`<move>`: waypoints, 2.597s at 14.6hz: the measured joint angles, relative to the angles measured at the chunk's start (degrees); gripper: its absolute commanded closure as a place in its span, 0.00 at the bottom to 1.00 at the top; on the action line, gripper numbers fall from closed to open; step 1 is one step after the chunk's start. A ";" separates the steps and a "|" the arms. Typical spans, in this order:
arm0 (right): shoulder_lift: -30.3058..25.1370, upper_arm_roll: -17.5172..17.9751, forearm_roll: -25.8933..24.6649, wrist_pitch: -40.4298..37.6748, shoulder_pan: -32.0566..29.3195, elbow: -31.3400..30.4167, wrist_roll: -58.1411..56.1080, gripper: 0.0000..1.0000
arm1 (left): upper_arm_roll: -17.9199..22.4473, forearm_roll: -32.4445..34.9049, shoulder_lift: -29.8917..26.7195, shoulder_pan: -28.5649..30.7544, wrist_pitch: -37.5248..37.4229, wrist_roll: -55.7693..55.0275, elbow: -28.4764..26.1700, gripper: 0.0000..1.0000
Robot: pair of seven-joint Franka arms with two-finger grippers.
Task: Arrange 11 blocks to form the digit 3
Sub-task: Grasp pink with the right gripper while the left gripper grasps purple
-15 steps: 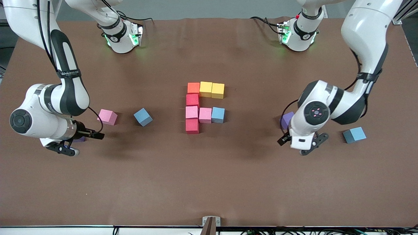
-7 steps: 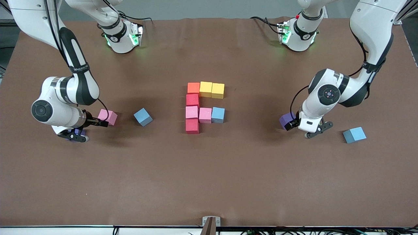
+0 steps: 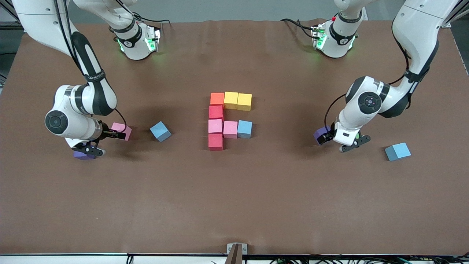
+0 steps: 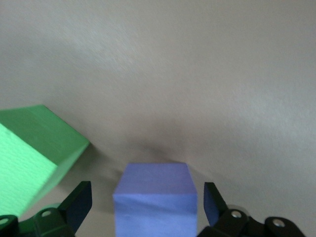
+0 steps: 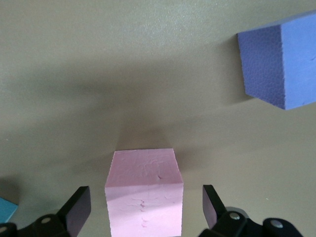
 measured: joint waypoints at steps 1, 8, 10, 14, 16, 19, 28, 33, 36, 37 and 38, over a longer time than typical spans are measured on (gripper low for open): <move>0.00 0.02 -0.01 0.17 0.00 -0.09 0.00 0.00 | -0.22 0.00 0.44 -0.02 0.04 0.00 -0.03 0.15; 0.17 0.09 -0.05 1.76 0.00 -0.94 -0.01 0.03 | -1.69 0.00 1.73 0.00 0.40 -0.12 0.89 1.00; 0.53 0.11 -0.05 1.77 0.00 -1.08 -0.01 0.03 | -2.38 0.00 0.87 0.02 -1.18 -0.20 3.26 1.00; 1.33 0.20 -0.06 1.83 0.00 -1.55 -0.01 0.12 | -3.04 0.00 -1.12 0.24 -7.94 -0.20 11.88 1.00; 1.70 0.30 -0.06 1.89 0.00 -1.71 -0.01 0.27 | -3.04 0.00 -1.25 0.32 -11.48 0.09 16.79 1.00; 2.36 0.38 -0.05 2.11 0.01 -1.69 -0.01 0.51 | -3.04 0.00 -1.23 0.48 -18.17 4.20 24.53 1.00; 2.30 3.11 -0.06 2.18 0.55 7.90 -0.19 0.57 | -2.98 -0.17 -1.00 1.40 -32.24 20.19 38.11 1.00; 5.35 4.94 -0.07 1.06 8.06 19.85 -1.79 0.58 | -3.12 -1.24 -0.99 3.54 -36.49 25.97 40.35 1.00; 10.68 5.08 -0.11 -3.49 13.14 27.53 -2.58 0.60 | -4.08 -1.54 -1.42 2.90 -38.84 25.67 42.65 1.00; 12.96 5.09 -0.11 -5.87 14.93 31.06 -2.60 0.61 | -4.32 -1.95 -1.69 2.63 -39.38 25.07 42.83 1.00; 15.05 5.08 -0.11 -8.02 16.59 34.53 -2.59 0.61 | -4.44 -2.86 -1.86 2.46 -39.75 24.60 42.84 1.00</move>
